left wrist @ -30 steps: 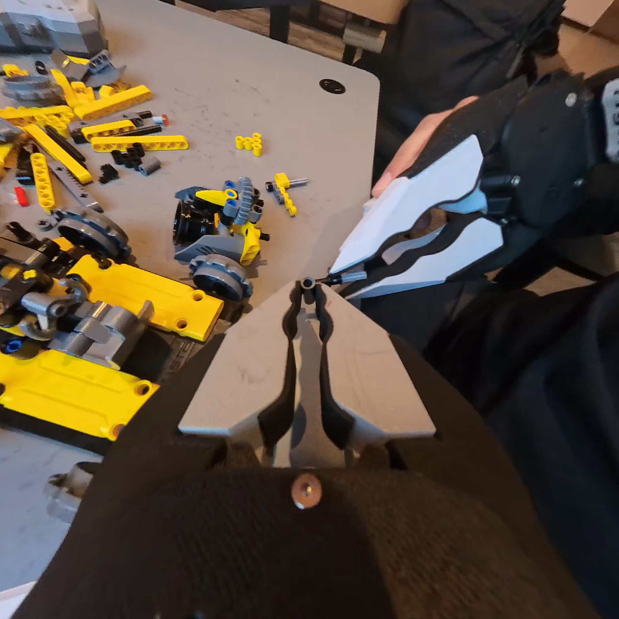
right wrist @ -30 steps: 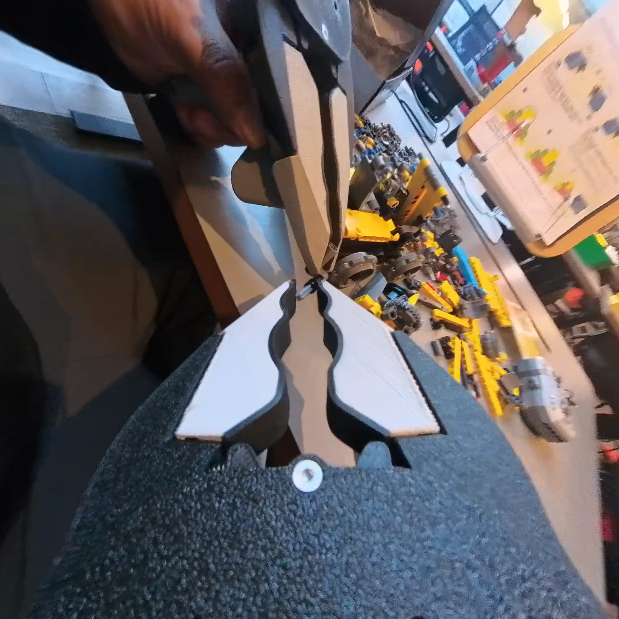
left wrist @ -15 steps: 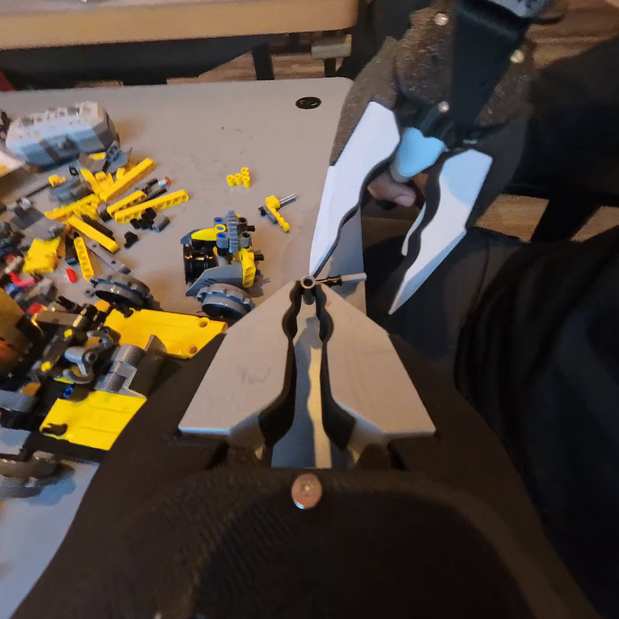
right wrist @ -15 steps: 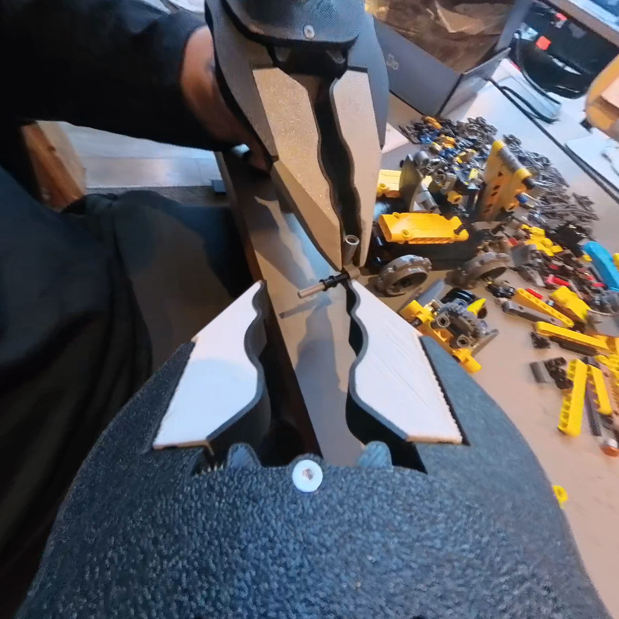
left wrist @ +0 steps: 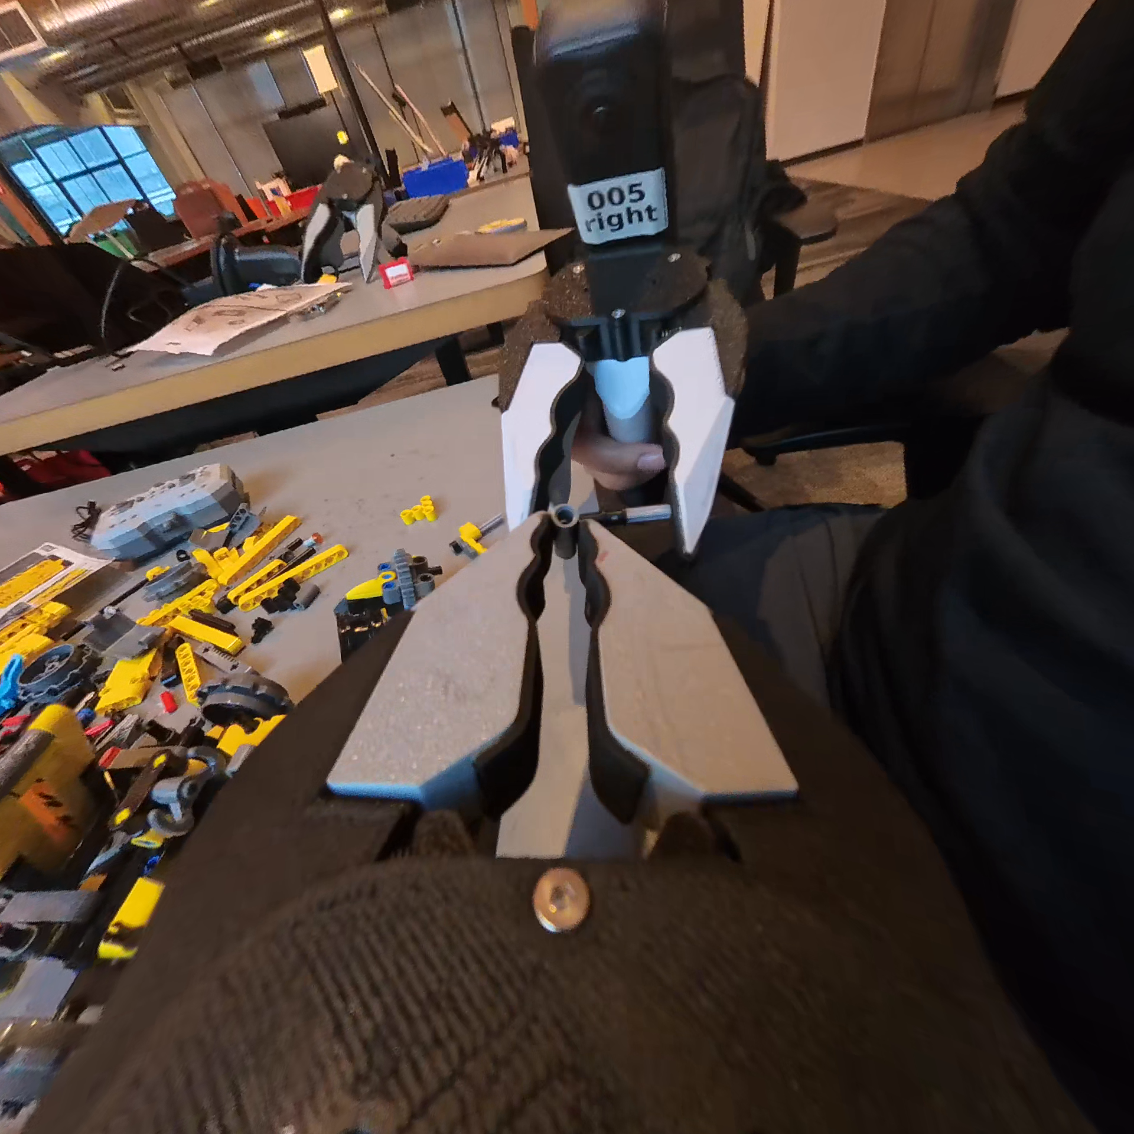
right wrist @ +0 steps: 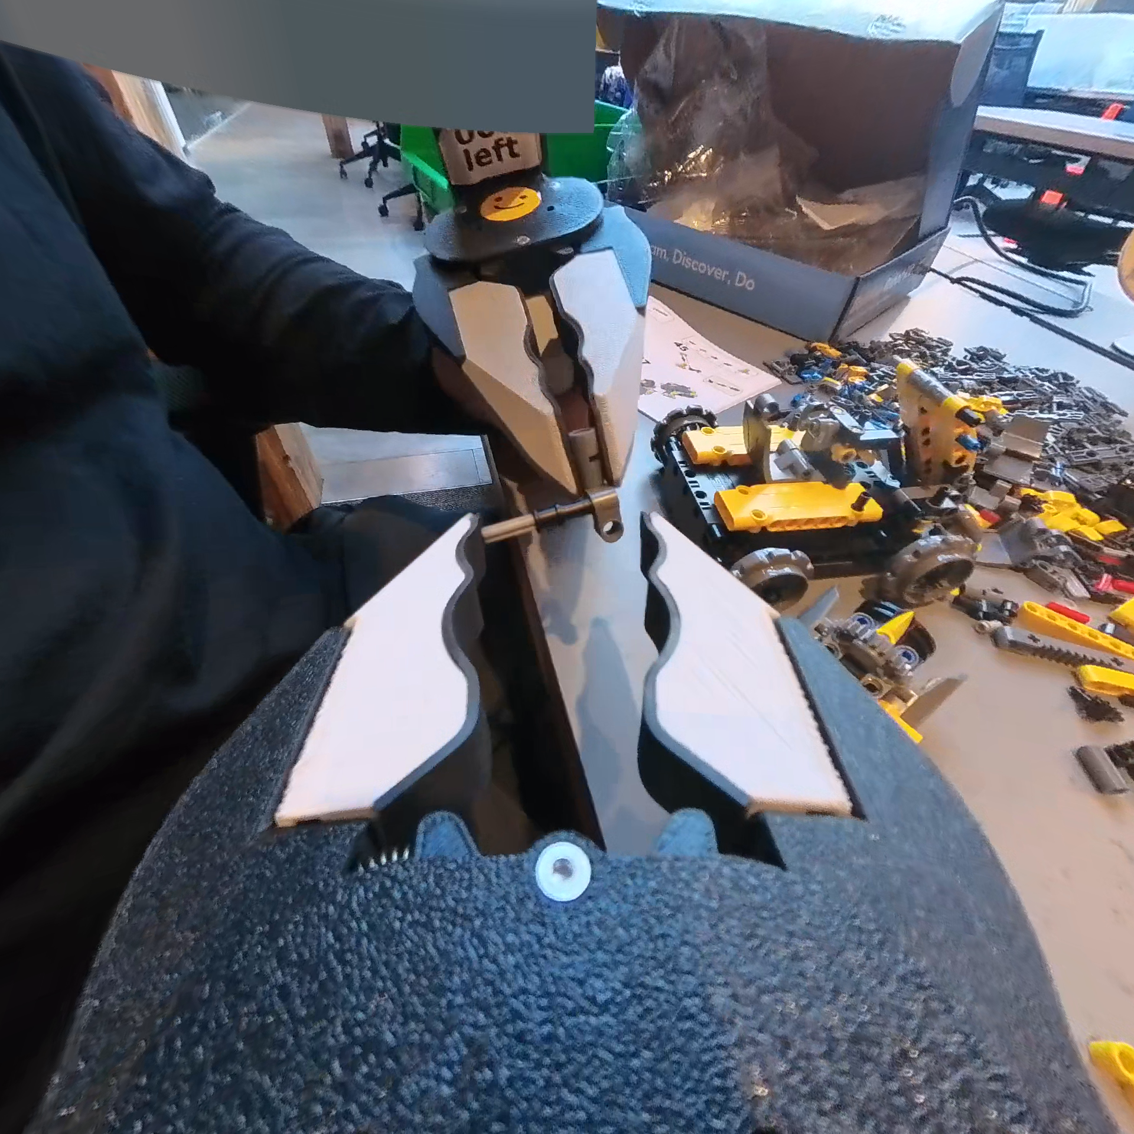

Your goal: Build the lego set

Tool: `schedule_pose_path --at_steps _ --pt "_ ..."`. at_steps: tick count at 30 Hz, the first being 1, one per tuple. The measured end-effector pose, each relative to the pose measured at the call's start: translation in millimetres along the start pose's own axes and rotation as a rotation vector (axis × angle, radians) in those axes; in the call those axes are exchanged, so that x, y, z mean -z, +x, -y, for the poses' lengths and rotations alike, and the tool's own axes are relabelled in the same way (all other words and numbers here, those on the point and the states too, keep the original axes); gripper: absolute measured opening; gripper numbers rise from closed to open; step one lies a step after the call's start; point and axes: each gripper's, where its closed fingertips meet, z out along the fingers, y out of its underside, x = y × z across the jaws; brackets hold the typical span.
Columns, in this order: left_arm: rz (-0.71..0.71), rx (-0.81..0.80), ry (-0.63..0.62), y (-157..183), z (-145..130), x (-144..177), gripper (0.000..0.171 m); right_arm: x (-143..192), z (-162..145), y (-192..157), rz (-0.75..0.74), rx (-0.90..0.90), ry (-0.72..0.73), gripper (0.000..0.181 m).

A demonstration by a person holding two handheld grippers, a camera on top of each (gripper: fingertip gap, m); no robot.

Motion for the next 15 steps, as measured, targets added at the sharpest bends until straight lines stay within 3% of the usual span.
schedule_pose_path --at_steps 8,15 --pt "-0.032 0.028 0.062 4 9 2 0.007 3 7 -7 0.034 0.031 0.034 0.044" --pt "-0.082 0.072 0.034 11 6 -1 0.007 0 -5 -10 -0.024 0.203 -0.093 0.043"
